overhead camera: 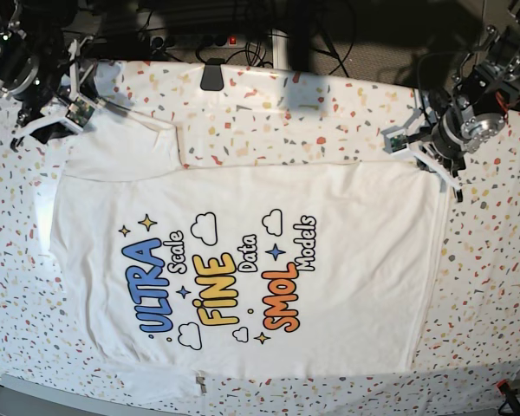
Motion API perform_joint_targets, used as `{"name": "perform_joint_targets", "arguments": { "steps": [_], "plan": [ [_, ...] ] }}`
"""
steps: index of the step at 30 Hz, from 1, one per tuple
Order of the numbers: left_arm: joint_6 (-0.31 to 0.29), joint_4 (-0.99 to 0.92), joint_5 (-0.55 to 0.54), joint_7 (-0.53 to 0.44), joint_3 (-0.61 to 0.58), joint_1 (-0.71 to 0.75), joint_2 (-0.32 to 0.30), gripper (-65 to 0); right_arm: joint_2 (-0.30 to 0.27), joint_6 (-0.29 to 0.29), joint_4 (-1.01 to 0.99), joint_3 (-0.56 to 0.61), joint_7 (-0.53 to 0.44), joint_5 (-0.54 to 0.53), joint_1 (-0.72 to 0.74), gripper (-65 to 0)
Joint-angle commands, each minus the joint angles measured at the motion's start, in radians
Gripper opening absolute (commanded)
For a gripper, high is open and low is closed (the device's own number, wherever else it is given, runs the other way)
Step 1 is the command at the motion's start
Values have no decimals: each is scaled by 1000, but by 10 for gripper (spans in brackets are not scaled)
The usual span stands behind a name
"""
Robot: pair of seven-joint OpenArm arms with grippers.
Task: Fold the T-shirt properly
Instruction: 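Grasp the shirt's shoulder edge by the folded sleeve with the right gripper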
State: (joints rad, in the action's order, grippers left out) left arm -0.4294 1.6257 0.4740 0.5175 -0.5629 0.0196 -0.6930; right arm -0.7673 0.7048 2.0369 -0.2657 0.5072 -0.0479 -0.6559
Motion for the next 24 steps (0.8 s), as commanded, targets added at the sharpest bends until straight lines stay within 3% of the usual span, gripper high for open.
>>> {"name": "perform_joint_targets", "arguments": {
  "steps": [1, 6, 11, 16, 24],
  "plan": [
    [-3, 14, -3, 2, 5, -6, -14, -650, -16, -7, -9, -8, -23, 9, 12, -305],
    [-3, 14, -3, 13, 5, -6, -13, -650, -17, -7, -79, 19, -87, 114, 32, -305],
    [-3, 14, -3, 13, 5, -6, -14, -650, -16, -7, -85, 133, -53, 141, 34, -305],
    [-3, 14, -3, 13, 5, -6, -14, -650, -12, -25, -90, 261, -53, 307, 65, -306],
    [-3, 14, -3, 13, 5, -6, -13, -650, 6, -85, -146, 294, -9, 318, 130, -306]
  ]
}}
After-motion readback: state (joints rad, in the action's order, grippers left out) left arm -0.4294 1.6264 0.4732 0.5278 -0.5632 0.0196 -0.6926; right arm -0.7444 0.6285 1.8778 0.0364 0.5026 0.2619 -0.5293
